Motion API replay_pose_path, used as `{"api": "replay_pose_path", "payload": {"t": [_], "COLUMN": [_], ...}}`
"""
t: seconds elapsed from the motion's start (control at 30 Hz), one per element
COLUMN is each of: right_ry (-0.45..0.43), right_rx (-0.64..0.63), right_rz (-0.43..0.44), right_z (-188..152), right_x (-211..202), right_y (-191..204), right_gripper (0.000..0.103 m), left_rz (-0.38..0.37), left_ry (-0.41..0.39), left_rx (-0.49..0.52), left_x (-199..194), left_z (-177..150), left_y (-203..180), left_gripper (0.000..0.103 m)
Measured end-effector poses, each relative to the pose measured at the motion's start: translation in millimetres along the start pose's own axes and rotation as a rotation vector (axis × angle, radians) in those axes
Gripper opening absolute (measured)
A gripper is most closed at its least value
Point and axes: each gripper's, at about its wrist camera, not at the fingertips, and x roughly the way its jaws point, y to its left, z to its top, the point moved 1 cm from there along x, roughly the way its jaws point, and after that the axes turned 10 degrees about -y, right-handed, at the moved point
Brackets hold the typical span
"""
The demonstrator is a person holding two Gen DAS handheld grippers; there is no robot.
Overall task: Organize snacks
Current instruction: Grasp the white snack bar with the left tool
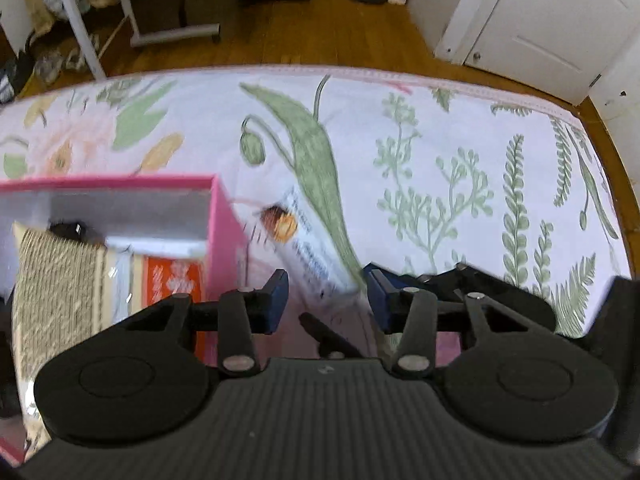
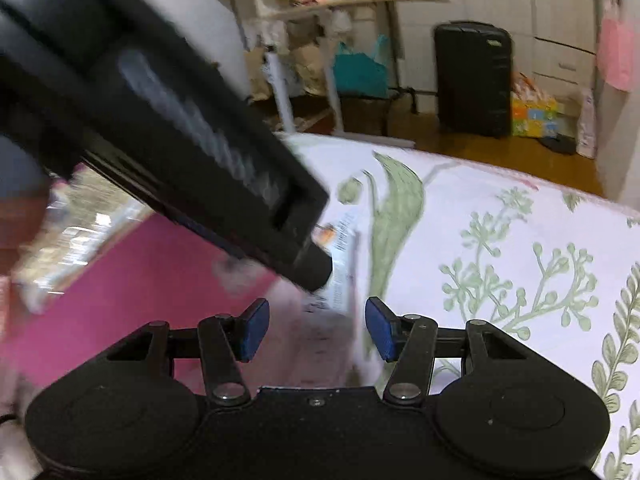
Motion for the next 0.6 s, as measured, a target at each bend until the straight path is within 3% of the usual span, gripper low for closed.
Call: {"api": "replay_pose_path", "payload": {"t": [0.03,0.1,0.13,0.2,0.27,0.4,0.6], "right_ry": [-0.006,-0.022,-0.024,-0.036,-0.039,-0.041,-0.023], "right_rx": [0.011,0.004,-0.001,0.008,0.028,0.1,0.148], "right_rz": [-0.002,0.003,0.004,-0.012,-0.029,-0.065,-0.095], "right_z": [-2,-3,-4,-5,-6,-11,-24], "right_x": [2,1,-1,-7,-15,-35,-54], "right_y": [-1,1,2,4,5,3,7], "right_gripper": [0.058,0.044,0.027,0.027,0.019,0.019,0.018], "left_rz": [0.007,0.016,0.015,-0.013,-0.027,-0.022,-0.076], "left_ry": [-0.003,-0.02,-0.031,-0.021,-0.004,-0.031,0.026], "left_rx": [-0.007,-0.004,0.001,-0.018,-0.033,-0.007,-0.077], "left_x": [2,3,3,4,6,4,24], "left_z": [0,0,0,-3,-6,-16,-36], "left_y": [-2,-7,-8,-9,-9,-14,-19], "left_gripper": [0.044,0.044,0.044,0.044,0.044,0.044,0.045]}}
